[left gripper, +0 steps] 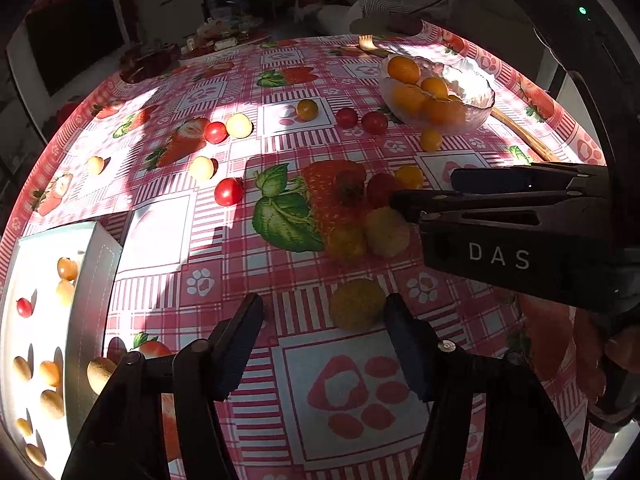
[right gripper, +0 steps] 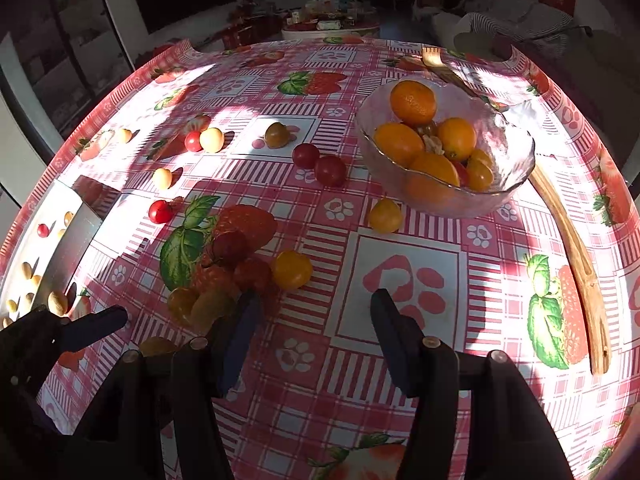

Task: Organize fruits
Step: 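Grasp a yellow-green fruit with the left tool while the right tool grasps a yellow tomato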

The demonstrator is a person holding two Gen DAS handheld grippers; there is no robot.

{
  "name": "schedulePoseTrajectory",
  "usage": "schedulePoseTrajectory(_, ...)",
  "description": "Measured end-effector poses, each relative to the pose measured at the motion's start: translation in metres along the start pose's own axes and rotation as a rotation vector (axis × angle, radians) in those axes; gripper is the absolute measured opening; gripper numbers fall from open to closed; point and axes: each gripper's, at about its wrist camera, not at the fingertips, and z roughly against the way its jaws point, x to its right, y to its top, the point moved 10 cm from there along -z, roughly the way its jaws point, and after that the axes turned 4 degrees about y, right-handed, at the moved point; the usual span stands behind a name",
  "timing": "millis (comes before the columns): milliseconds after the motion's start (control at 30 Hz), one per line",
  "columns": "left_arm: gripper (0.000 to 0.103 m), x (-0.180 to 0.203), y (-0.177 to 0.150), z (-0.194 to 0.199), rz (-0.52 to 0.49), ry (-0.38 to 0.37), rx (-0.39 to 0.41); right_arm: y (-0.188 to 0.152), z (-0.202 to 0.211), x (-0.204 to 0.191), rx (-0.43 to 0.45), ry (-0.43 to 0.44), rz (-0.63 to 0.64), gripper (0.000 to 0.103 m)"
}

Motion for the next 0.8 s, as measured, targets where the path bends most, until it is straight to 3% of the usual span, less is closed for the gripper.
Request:
schedulePoseTrajectory(133,0.054,0.004,0.004,-0.001,0.000,-0.018,0.000,0.009,-0.006,-0.002,0.007,0.012,0.007,0.062)
schedulePoseTrajectory(233,0.042,0.008,0.005,0.000,-0.005,-0.023,0.007,0.013,-0.009,-0.001,0.013,-0.021,0.012,0.042)
schedulePoseTrajectory(300,0.029,0.010,0.005,0.001,-0.008,-0.026,0.014,0.013,-0.008,0.002,0.017,-0.039,0.005,0.030)
schedulePoseTrajectory(367,0.028,0.010,0.004,0.002,-0.011,-0.027,0.020,0.011,-0.006,0.005,0.020,-0.037,0.001,0.021)
schedulePoseTrajectory(800,0.028,-0.007,-0.039,0.030,0.085,-0.079,0.002,-0.035,0.026,0.001,0.006,0.051,-0.130,0.022)
